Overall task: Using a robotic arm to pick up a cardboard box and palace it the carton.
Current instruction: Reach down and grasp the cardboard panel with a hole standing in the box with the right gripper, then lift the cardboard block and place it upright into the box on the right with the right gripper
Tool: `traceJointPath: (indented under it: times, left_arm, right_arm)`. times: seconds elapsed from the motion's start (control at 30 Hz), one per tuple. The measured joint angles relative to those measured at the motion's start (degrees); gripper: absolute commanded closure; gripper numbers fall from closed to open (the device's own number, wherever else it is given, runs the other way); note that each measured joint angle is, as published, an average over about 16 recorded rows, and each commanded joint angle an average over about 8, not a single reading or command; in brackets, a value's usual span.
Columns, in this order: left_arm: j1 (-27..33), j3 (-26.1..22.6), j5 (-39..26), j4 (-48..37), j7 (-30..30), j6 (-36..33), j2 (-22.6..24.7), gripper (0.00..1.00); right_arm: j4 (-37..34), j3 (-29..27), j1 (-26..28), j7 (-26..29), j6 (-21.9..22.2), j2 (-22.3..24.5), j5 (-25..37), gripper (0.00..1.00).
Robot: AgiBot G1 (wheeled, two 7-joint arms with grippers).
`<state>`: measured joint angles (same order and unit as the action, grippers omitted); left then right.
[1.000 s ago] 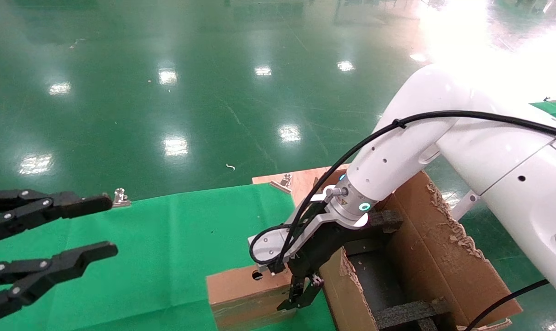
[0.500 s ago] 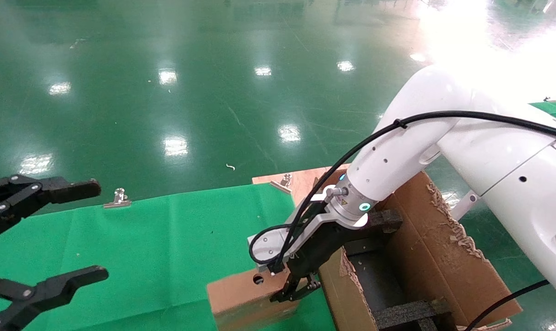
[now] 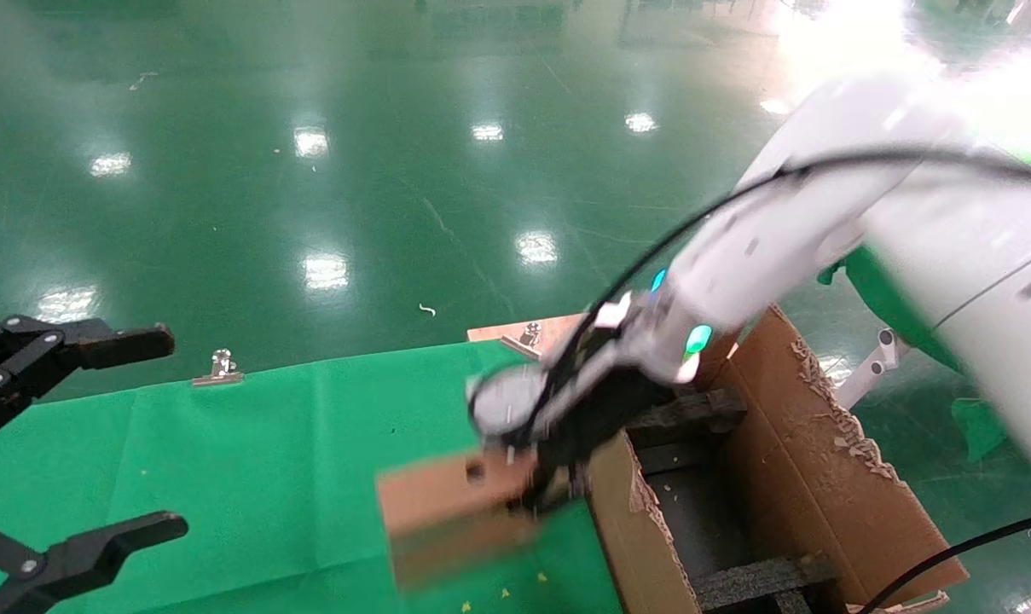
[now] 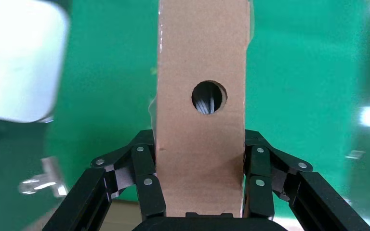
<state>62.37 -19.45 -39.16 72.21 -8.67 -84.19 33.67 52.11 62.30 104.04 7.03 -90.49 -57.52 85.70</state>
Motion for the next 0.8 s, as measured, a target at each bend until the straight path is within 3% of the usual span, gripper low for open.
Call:
traceJointPath:
  times: [0.4,0.8]
  left_arm:
    - [0.0,0.0,0.0,0.0,0.0,0.0,0.0,0.0]
    - [0.0,0.0,0.0,0.0,0.0,0.0,0.0,0.0]
  right_arm:
    - [-5.2,3.4,14.5,-3.9,-0.7,3.4,-6.0,1.0]
    - [-9.9,12.9,25.2,-7.7,-1.0,9.9,-9.8,1.0]
